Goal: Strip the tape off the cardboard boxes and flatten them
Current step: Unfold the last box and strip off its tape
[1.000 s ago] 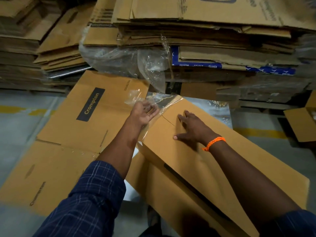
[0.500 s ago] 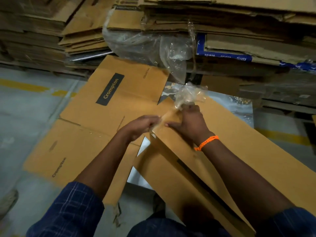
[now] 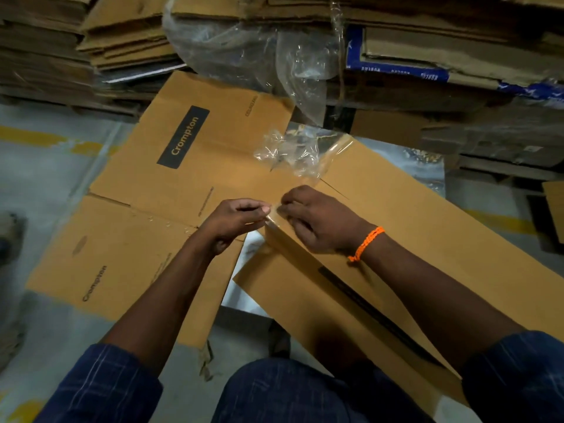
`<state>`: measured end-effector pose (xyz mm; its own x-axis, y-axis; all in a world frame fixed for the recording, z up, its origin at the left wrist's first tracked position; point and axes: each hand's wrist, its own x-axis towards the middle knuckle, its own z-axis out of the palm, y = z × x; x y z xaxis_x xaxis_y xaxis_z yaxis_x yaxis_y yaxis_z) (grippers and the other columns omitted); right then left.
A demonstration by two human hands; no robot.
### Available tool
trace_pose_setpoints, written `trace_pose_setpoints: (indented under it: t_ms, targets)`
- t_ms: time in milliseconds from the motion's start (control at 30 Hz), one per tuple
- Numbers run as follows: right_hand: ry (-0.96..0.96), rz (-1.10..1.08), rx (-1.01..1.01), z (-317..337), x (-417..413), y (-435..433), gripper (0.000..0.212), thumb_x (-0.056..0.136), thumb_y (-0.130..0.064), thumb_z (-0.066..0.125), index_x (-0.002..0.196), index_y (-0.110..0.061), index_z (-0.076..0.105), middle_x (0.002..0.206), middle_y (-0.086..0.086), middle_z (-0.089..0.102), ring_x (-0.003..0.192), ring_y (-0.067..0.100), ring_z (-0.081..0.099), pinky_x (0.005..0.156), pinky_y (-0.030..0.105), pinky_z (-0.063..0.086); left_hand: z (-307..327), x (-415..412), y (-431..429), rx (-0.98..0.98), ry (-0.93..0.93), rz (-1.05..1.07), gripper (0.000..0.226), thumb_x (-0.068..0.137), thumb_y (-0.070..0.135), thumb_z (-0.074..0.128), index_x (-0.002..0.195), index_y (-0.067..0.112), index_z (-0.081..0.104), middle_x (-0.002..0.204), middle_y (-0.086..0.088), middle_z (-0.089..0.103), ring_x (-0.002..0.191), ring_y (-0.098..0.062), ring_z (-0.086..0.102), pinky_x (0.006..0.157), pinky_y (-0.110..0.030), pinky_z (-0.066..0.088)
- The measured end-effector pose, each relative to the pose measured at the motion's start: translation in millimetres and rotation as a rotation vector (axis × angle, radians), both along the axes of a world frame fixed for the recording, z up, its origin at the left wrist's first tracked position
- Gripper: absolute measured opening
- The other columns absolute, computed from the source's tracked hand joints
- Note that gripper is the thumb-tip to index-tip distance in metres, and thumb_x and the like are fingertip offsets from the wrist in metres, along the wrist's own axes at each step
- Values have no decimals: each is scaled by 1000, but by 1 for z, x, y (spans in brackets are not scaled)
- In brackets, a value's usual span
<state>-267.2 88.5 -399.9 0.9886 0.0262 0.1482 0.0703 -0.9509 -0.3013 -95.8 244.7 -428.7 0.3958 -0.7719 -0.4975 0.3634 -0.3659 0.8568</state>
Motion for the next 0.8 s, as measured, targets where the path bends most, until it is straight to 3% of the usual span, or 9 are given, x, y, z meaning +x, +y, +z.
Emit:
trace_pose_setpoints:
  t_ms: [67,167,233,333,500,567,633,700,800]
  targets:
    - [0,-31,45,-3,-2,-2,29,98,-18,54,122,-8,67,122,10,61,117,26,54,95,34,48,-3,1,1,49,-97,-37,23,93,25,73,108,7,74,96,1,74,92,-12,68,79,-22,57]
    - [-38,-69,84,-12,1,-1,26,101,-21,56,119,-7,69,121,10,63,117,27,57,94,39,50,-11,3,8,54,-189,-149,26,99,35,64,105,11,71,92,9,70,94,-8,63,89,-30,54]
    - [-77,-94,104,-19,1,1,24,102,-20,56,117,-7,70,121,10,64,116,27,58,94,40,50,-15,3,17,-29,-191,-196,14,100,27,63,101,14,69,94,9,68,96,-7,63,92,-29,52]
    - [-129,-109,110,-24,1,4,23,102,-19,56,116,-6,69,120,11,64,114,28,59,94,39,49,-18,2,24,-115,-318,-189,11,96,13,69,101,4,66,98,8,70,98,-7,65,88,-19,49]
    - [-128,-121,86,-22,1,3,24,102,-20,55,119,-7,67,123,9,63,114,25,57,94,36,48,-18,-7,21,-102,-504,-194,4,97,11,66,93,10,66,85,16,70,86,-3,65,82,-17,50]
    - [-114,-117,79,-21,0,4,25,103,-21,54,121,-9,67,124,8,62,114,23,56,93,34,48,-9,-3,24,-81,-347,-257,6,99,12,63,96,8,66,86,11,69,85,-6,65,86,-23,55]
    - [-108,-113,65,-21,2,5,26,104,-23,52,121,-9,66,124,8,61,114,22,56,92,34,48,9,4,23,-41,-15,-292,8,97,14,62,99,8,66,85,6,68,75,-8,62,88,-28,58]
    - [-104,-116,50,-20,4,5,27,104,-23,50,122,-9,66,125,8,61,115,22,56,93,34,48,25,8,16,-11,248,-285,15,88,21,66,97,10,64,84,4,64,60,-7,48,77,-25,57]
    - [-104,-141,40,-20,1,7,32,103,-22,50,126,-5,63,127,12,61,118,26,55,99,36,47,39,9,-3,1,424,-191,10,86,19,64,93,11,64,83,3,60,52,-4,38,62,-21,53]
